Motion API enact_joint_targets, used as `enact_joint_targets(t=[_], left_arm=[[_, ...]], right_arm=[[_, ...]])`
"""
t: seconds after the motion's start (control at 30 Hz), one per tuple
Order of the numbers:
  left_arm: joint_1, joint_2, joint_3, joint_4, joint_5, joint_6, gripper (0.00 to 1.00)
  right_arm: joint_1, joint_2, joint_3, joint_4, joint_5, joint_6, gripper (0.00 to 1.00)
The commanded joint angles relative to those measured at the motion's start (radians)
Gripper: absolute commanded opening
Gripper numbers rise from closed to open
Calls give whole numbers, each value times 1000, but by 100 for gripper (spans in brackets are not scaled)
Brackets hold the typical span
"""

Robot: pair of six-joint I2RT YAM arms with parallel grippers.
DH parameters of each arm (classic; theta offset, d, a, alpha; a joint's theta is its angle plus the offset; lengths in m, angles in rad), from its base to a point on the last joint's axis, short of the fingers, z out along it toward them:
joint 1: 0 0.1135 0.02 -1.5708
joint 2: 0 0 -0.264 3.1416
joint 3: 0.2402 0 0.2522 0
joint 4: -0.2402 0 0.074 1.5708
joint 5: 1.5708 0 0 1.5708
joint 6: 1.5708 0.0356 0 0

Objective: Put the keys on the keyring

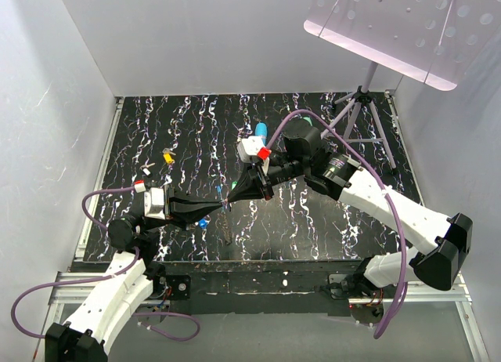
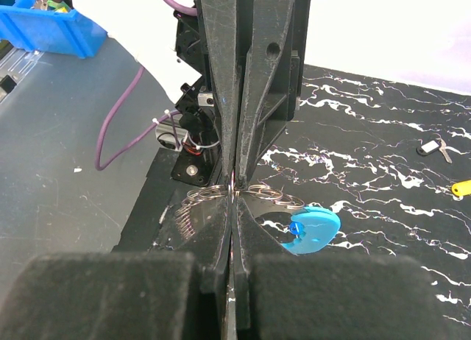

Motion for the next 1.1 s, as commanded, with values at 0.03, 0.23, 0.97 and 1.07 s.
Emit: enact_joint_targets(t=[0.03,0.23,0.97,1.07], left_arm=[[1,-4,23,28,-24,5,0],[3,-4,22,25,-26,8,0],[3,-4,17,23,-37,13,0],[3,-4,17,25,-38,11,0]], right_arm=[[-5,-18,20,49,-11,19,1],[-5,-15,17,55,-13,25,1],[4,-3,16,68,-25,43,1],[6,-2,16,69,-25,45,1]])
